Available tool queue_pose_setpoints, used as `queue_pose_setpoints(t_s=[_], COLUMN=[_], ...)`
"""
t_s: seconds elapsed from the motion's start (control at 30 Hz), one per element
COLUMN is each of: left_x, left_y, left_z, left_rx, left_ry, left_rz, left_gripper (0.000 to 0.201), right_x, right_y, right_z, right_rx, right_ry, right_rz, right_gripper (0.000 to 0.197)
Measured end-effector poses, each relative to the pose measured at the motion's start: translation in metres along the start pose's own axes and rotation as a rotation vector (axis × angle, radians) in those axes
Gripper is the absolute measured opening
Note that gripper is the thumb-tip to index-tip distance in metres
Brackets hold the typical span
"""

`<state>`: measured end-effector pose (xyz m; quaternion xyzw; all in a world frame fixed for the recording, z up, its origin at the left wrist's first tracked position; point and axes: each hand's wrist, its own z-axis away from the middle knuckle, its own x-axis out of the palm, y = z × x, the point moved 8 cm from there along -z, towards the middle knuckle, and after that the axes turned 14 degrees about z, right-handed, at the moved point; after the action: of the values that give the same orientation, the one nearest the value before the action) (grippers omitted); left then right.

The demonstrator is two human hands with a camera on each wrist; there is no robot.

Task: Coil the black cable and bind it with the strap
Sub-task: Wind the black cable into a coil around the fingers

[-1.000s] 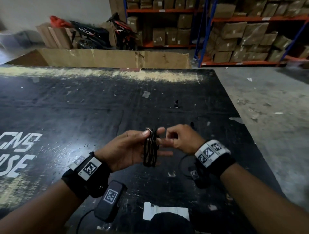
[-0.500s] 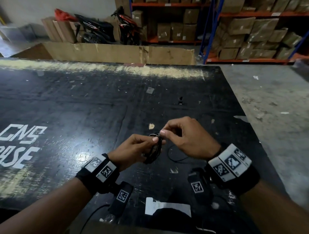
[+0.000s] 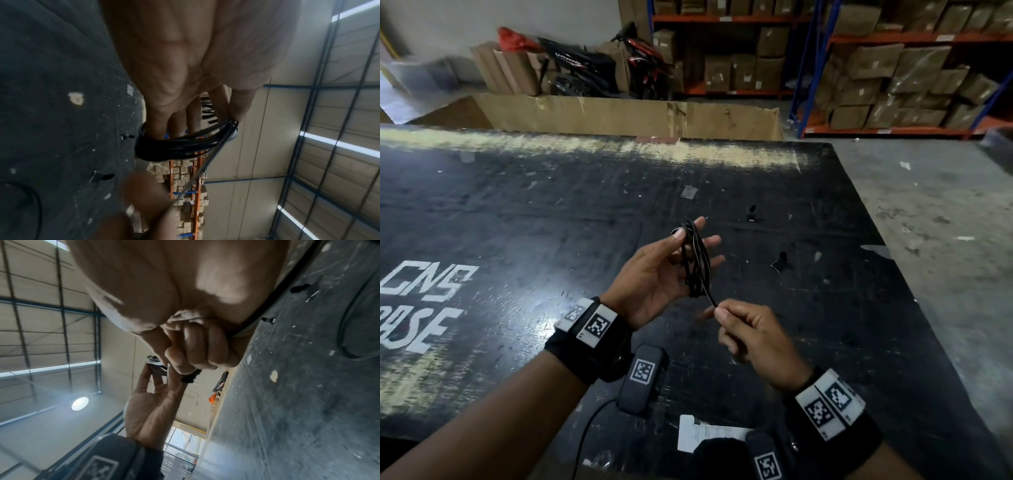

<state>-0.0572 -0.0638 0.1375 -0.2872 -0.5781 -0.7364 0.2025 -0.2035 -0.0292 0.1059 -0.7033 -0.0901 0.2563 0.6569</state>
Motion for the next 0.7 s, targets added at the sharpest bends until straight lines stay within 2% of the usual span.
queue_pose_setpoints(t_s=[0.17,0.23,0.37,0.5,0.57,0.63,0.7], left_x=[0.019,0.025,0.038,0.045,0.040,0.031,0.019], left_y=[0.004,0.010,0.023,0.006,-0.017,-0.042,-0.064], left_z=[0.003,0.005,0.015,0.034,0.040,0.044,0.044], left_rx=[-0.021,-0.026,-0.079,-0.241,-0.320,-0.384,-0.421], left_ry=[-0.118,-0.161,-0.260,-0.387,-0.352,-0.277,-0.202], left_rz=[0.085,0.139,0.176,0.089,0.019,-0.062,-0.132], left_gripper=[0.044,0.045,0.043,0.043,0.050,0.058,0.058], right_x=[0.023,0.026,0.002,-0.038,-0.058,-0.071,-0.075], right_y=[0.029,0.039,0.056,0.060,0.041,0.013,-0.017], right_z=[-0.002,-0.004,-0.019,-0.042,-0.055,-0.066,-0.071], right_rx=[0.131,0.155,0.096,0.066,0.044,0.000,-0.049], right_ry=[-0.184,-0.203,-0.035,0.091,0.147,0.143,0.112], right_rz=[-0.031,0.014,0.311,0.435,0.479,0.556,0.691], right_gripper=[0.037,0.039,0.039,0.035,0.028,0.033,0.035])
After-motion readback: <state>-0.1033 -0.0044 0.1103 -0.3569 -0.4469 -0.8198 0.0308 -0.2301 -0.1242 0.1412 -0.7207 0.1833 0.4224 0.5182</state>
